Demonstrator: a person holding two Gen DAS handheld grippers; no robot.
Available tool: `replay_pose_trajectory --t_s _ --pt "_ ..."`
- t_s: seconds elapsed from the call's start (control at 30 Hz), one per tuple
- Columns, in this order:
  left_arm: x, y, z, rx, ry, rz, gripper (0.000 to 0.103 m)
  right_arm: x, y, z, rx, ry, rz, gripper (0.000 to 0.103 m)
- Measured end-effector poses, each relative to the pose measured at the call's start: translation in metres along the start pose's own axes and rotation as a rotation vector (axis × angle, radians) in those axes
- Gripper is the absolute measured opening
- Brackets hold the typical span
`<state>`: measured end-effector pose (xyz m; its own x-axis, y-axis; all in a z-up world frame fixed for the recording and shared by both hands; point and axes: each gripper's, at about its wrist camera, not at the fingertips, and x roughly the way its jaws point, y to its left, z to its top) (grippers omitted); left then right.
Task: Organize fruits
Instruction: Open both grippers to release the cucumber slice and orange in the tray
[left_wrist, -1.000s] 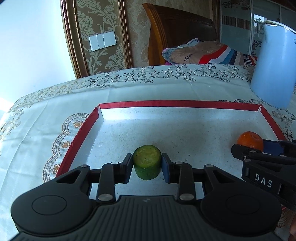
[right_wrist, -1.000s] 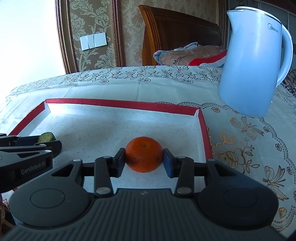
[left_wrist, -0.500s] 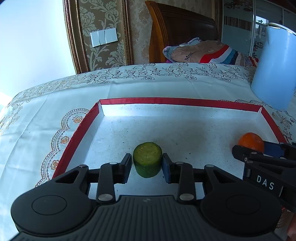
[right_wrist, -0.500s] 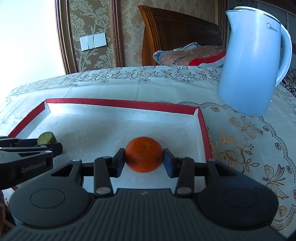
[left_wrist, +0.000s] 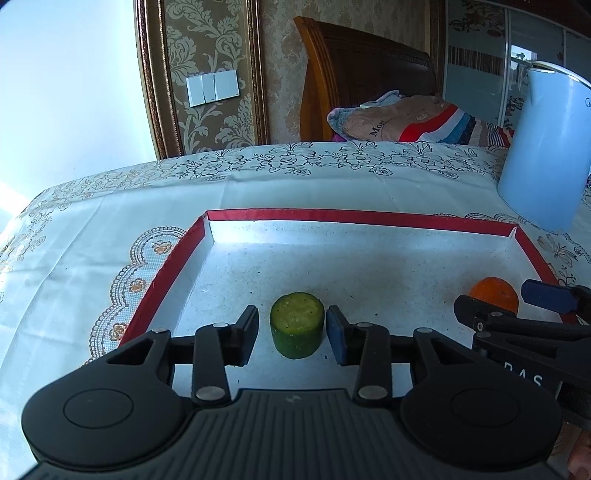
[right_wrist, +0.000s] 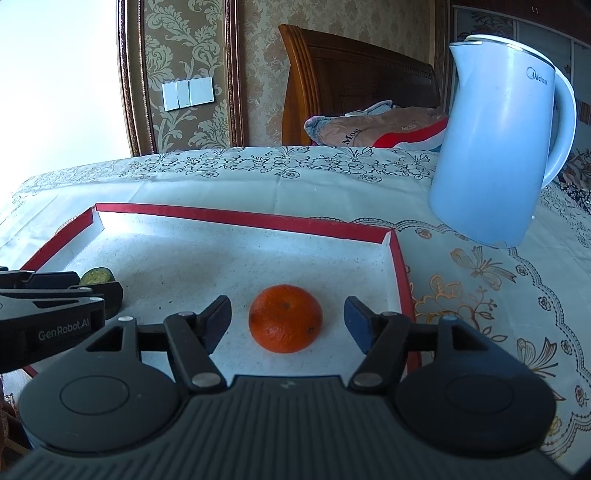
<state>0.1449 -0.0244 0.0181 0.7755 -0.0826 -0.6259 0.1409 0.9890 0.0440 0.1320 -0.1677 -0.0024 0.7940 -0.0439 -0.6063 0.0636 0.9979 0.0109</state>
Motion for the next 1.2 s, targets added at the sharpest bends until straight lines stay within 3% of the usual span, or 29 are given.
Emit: replay_pose_trajectory --t_s 0.43,1.2 --pt "-0.017 0.008 -0.003 -0.043 -0.04 -0.014 0.039 -0.011 -0.003 -0.006 0.02 -0.007 0.013 0.069" --pt "-0.063 0.006 -0.041 -0.011 -0.127 0.0 0.039 -0.053 -0.003 -0.026 0.015 -0.054 0.039 0.073"
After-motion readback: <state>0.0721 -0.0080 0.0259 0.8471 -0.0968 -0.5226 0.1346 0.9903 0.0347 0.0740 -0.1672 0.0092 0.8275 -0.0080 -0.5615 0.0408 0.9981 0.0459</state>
